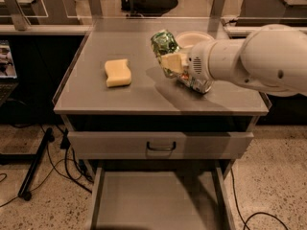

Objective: Pick green can from middle drawer and place on counter

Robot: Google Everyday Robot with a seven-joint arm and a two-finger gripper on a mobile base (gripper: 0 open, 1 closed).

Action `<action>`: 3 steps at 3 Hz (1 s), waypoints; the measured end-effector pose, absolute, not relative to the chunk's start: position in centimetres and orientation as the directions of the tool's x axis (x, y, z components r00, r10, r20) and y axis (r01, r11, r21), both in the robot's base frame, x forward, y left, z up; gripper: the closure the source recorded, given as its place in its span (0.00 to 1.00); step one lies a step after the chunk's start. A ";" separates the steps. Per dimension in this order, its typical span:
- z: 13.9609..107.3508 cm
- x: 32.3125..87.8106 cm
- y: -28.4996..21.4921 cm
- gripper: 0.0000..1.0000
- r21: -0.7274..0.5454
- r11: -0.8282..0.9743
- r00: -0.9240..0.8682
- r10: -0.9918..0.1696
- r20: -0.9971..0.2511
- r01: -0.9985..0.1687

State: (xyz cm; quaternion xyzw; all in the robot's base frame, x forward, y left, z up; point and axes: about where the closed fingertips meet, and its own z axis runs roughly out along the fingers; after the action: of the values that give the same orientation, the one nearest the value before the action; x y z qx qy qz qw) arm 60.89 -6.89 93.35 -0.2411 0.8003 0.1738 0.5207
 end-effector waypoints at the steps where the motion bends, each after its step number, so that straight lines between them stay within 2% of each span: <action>1: 93.2 61.4 -6.5 0.86 0.045 0.828 -0.363 -0.196 -0.911 -0.559; 3: 93.2 61.4 -6.5 0.39 0.045 0.828 -0.363 -0.196 -0.911 -0.559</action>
Offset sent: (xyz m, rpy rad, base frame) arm 0.0052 0.0039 -0.0023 0.0054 0.0220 -0.0081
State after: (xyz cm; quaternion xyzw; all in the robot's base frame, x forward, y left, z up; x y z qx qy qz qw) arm 61.38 -6.49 93.16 -0.2343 0.8063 0.1769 0.5135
